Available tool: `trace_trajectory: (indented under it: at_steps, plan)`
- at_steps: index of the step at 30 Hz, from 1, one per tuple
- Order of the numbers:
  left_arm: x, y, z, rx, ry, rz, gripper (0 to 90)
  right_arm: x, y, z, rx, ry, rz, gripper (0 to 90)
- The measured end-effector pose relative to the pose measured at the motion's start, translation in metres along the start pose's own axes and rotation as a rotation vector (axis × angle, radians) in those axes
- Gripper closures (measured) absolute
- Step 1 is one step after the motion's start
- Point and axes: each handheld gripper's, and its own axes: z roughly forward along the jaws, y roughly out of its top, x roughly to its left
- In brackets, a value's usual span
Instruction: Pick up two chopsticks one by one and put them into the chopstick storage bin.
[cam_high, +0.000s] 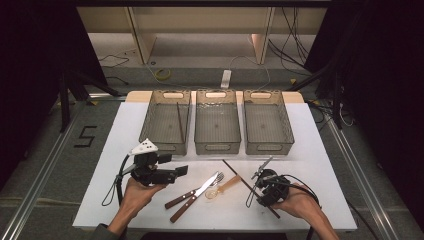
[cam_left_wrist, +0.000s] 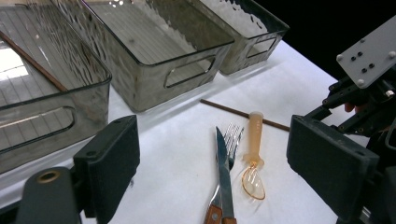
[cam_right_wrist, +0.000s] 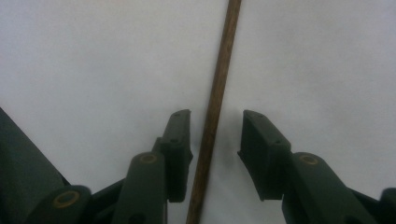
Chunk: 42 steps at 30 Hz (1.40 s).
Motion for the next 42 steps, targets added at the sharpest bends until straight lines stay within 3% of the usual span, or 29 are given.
trace_trajectory:
  at_steps: [14, 28, 37, 42]
  plan:
    - [-0.002, -0.003, 0.001, 0.012, -0.006, 0.002, 16.9, -0.002, 0.003, 0.004, 0.025, -0.002, -0.011, 80.3]
    - [-0.003, -0.004, 0.001, 0.01, -0.011, 0.011, 16.9, -0.004, 0.006, 0.004, 0.049, -0.025, 0.017, 84.1]
    - [-0.003, -0.004, 0.0, 0.008, -0.01, 0.008, 16.9, -0.011, 0.002, -0.002, 0.015, -0.027, 0.025, 84.5]
    - [-0.003, -0.004, 0.001, 0.001, -0.023, -0.003, 16.9, -0.018, -0.002, -0.013, -0.052, -0.035, 0.058, 84.4]
